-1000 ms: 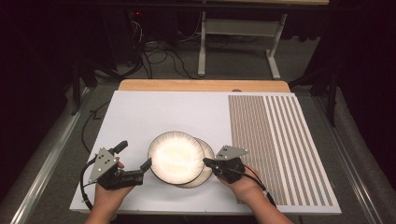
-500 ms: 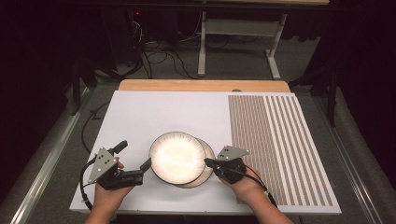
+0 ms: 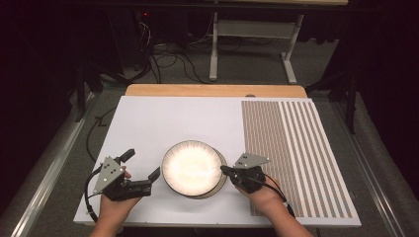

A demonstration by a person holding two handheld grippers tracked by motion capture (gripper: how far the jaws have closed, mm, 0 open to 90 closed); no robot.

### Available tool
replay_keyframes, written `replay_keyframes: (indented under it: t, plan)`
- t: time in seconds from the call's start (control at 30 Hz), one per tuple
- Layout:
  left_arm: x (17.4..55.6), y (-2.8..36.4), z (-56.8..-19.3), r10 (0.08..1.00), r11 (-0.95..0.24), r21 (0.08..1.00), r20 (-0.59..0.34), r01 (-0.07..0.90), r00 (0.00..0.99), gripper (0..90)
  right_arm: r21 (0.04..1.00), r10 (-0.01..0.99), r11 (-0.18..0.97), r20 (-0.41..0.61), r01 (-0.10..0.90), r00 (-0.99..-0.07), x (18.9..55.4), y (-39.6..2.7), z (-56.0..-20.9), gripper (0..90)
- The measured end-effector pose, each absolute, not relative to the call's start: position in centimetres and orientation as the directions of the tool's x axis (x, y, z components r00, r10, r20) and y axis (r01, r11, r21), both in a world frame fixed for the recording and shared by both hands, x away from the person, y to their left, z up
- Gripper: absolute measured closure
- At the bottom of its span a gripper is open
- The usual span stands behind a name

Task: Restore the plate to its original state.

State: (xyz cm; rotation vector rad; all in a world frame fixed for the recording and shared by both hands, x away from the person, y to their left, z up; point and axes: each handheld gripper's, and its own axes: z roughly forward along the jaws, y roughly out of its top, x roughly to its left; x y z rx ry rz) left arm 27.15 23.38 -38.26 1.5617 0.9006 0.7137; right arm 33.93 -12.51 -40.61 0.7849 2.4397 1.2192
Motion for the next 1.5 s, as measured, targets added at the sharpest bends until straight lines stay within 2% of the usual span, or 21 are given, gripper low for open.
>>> replay_keyframes:
  t: [0.37, 0.57, 1.17, 1.3, 1.47, 1.5]
  plan:
    - [27.2, 23.3, -38.3, 0.851, -0.075, 0.983, -0.026, 0.169, 0.525, 0.8, 0.817, 0.591, 0.469, -0.009, 0.334, -0.807, 33.9, -13.1, -40.3, 90.0]
    - [27.2, 23.4, -38.3, 0.851, -0.075, 0.983, -0.024, 0.168, 0.524, 0.8, 0.807, 0.579, 0.495, -0.031, 0.321, -0.815, 33.5, -12.6, -40.4, 90.0]
    - [27.3, 23.5, -38.4, 0.852, -0.077, 0.982, -0.025, 0.174, 0.522, 0.7, 0.876, 0.653, 0.369, -0.007, 0.31, -0.757, 33.2, -17.2, -37.4, 89.8]
    - [27.4, 23.5, -38.6, 0.854, -0.076, 0.981, -0.029, 0.179, 0.519, 0.8, 0.892, 0.68, 0.334, -0.005, 0.305, -0.733, 32.9, -19.0, -36.9, 84.5]
    - [27.6, 23.7, -38.9, 0.857, -0.067, 0.979, -0.043, 0.194, 0.513, 0.8, 0.904, 0.716, 0.303, -0.007, 0.302, -0.698, 32.5, -20.7, -37.0, 62.0]
    - [27.6, 23.7, -38.9, 0.857, -0.067, 0.979, -0.043, 0.194, 0.513, 0.8, 0.904, 0.716, 0.303, -0.007, 0.302, -0.698, 32.5, -20.7, -37.0, 62.0]
